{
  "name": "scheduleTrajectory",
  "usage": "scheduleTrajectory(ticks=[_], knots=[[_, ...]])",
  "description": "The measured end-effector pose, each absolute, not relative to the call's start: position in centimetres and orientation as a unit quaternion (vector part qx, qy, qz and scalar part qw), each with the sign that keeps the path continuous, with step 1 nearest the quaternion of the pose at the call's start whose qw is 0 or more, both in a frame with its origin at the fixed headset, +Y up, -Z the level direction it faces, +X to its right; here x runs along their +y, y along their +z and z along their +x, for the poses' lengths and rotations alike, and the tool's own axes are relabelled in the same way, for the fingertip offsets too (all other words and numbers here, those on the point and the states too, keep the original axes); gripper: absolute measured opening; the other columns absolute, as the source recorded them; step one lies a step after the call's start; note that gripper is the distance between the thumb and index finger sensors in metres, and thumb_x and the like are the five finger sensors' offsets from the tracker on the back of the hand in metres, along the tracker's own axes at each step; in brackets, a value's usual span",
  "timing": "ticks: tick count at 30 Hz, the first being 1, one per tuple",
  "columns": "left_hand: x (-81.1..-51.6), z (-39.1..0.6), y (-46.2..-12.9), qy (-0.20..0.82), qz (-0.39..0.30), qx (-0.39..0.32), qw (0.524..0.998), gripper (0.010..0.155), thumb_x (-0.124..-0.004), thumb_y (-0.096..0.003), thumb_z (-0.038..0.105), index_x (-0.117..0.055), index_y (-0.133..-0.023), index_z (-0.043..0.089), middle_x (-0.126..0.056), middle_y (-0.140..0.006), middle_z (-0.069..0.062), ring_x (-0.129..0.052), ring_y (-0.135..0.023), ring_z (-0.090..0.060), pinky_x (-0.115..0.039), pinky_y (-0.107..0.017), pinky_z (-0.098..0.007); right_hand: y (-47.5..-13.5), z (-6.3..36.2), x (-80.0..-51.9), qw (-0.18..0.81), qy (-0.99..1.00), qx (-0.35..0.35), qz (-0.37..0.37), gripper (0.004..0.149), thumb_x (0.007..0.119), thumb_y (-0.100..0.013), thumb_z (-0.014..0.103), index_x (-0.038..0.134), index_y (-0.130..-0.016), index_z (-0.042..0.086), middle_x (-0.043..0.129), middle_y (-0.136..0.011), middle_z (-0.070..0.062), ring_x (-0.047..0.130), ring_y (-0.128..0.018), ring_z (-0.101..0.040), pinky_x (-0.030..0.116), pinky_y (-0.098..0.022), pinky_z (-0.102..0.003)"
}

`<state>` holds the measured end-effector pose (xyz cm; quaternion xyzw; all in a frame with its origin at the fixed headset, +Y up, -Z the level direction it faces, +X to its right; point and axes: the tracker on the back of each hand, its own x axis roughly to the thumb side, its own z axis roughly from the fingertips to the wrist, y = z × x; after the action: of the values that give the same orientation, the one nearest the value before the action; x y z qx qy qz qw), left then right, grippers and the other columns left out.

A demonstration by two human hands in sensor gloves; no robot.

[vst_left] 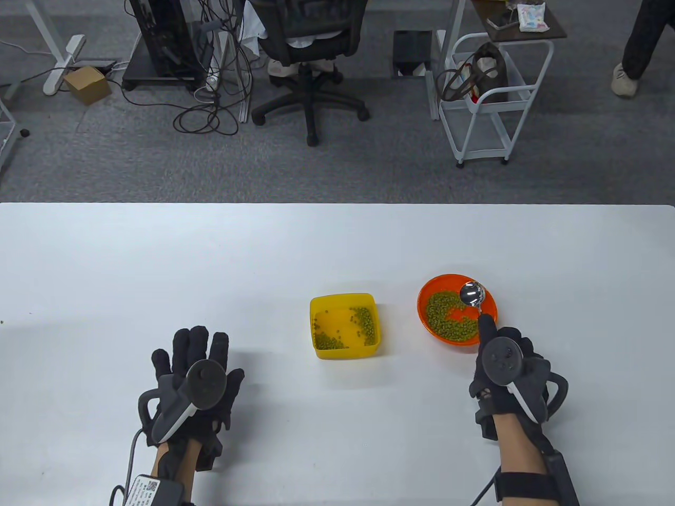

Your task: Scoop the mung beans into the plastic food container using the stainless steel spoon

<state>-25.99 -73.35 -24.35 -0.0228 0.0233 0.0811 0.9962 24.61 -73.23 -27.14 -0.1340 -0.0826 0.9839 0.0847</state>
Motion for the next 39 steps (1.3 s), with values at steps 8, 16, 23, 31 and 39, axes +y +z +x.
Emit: scheduleTrajectory(ticks=[8,16,23,31,39], knots=[[-73.3,-26.0,-24.3,0.073,-0.024,0.029,0.997,0.074,-0.061,-0.0442,0.059,-0.028,-0.108,0.038,-0.014,-0.118,-0.004,-0.013,-0.112,-0.034,-0.010,-0.073,-0.069,-27.4,23.7,-73.3,0.009,0.989,-0.066,-0.133,0.047,0.074,-0.055,0.026,0.065,-0.101,0.033,0.074,-0.081,0.006,0.082,-0.070,-0.020,0.070,-0.062,-0.050],[-73.3,-26.0,-24.4,0.074,-0.026,0.030,0.996,0.075,-0.061,-0.0442,0.059,-0.028,-0.108,0.038,-0.013,-0.118,-0.004,-0.012,-0.111,-0.034,-0.009,-0.072,-0.070,-27.5,23.5,-73.2,-0.033,0.986,-0.065,-0.148,0.047,0.075,-0.055,0.025,0.067,-0.100,0.034,0.073,-0.082,0.005,0.081,-0.071,-0.021,0.069,-0.063,-0.051],[-73.3,-26.0,-24.4,0.075,-0.026,0.030,0.996,0.074,-0.061,-0.0441,0.059,-0.028,-0.108,0.038,-0.013,-0.118,-0.004,-0.012,-0.111,-0.034,-0.009,-0.072,-0.070,-27.6,23.0,-72.7,-0.087,0.983,-0.055,-0.153,0.047,0.077,-0.054,0.023,0.070,-0.099,0.034,0.072,-0.084,0.003,0.080,-0.072,-0.021,0.068,-0.063,-0.050],[-73.3,-26.0,-24.4,0.074,-0.026,0.029,0.996,0.074,-0.061,-0.0442,0.059,-0.028,-0.108,0.038,-0.013,-0.118,-0.004,-0.012,-0.111,-0.034,-0.009,-0.072,-0.070,-27.2,22.5,-71.3,0.003,0.995,0.021,-0.100,0.044,0.076,-0.053,0.028,0.073,-0.097,0.028,0.079,-0.079,0.005,0.087,-0.067,-0.020,0.072,-0.061,-0.050],[-73.3,-26.0,-24.4,0.076,-0.026,0.027,0.996,0.074,-0.061,-0.0443,0.059,-0.028,-0.108,0.038,-0.013,-0.118,-0.005,-0.012,-0.111,-0.034,-0.009,-0.072,-0.070,-27.7,22.8,-73.0,0.124,0.989,0.031,-0.079,0.045,0.074,-0.053,0.032,0.071,-0.098,0.027,0.084,-0.080,0.006,0.093,-0.066,-0.020,0.074,-0.060,-0.052]])
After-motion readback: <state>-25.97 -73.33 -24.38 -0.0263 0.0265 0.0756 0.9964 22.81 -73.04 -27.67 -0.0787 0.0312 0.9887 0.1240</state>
